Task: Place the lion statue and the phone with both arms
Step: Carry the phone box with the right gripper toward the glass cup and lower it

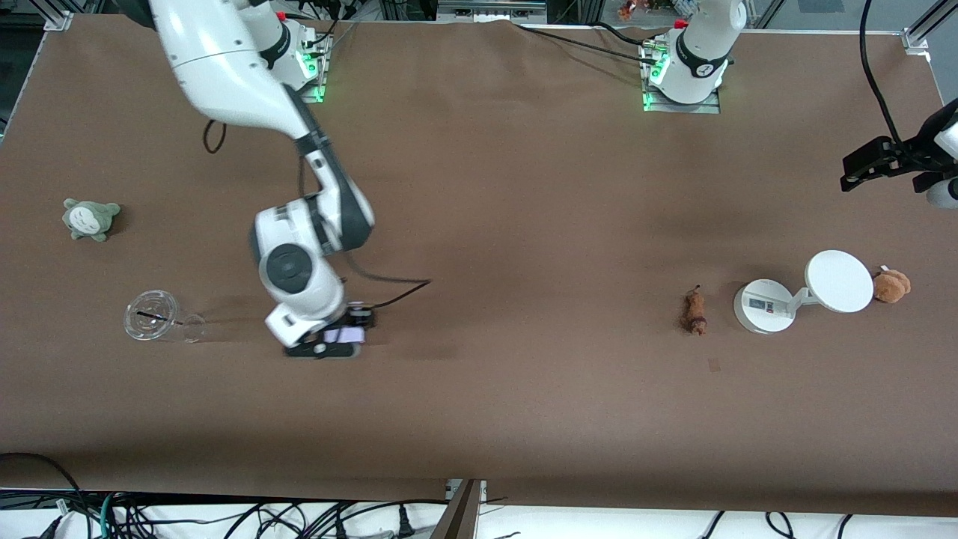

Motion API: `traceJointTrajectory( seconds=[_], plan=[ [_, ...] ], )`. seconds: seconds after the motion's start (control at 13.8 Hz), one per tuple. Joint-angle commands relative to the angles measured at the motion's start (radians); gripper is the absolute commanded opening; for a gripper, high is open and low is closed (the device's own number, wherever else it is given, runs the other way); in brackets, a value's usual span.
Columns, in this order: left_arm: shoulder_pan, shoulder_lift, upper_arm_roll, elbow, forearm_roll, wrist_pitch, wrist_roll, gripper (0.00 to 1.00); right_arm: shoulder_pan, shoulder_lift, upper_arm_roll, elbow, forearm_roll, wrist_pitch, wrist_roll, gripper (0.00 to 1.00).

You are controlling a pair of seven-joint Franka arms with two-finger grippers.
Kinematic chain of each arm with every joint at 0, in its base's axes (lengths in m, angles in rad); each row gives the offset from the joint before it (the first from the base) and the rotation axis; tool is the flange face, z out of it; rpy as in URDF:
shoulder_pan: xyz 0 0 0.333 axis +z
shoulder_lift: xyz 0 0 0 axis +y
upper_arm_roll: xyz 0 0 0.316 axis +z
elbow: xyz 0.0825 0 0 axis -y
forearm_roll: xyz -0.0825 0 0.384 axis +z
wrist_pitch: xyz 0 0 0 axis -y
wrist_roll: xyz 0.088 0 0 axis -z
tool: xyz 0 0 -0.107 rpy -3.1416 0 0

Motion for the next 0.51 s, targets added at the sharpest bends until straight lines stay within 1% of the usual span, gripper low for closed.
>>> traceJointTrajectory(
  seconds=[0.0,0.15,0.44],
  plan=[
    [0.006,0.014,-0.005,0.05,-0.01,-0.014,-0.003,1.0,-0.103,-0.02,0.012,-0.066,0.0,-0.005,-0.092,0.5],
    [0.006,0.014,-0.003,0.052,-0.01,-0.014,-0.004,1.0,-0.149,-0.021,0.011,-0.083,0.0,-0.003,-0.112,0.5],
    [0.007,0.014,-0.003,0.052,-0.013,-0.018,-0.006,1.0,-0.162,-0.035,-0.032,-0.103,-0.002,-0.001,-0.151,0.5]
  ],
)
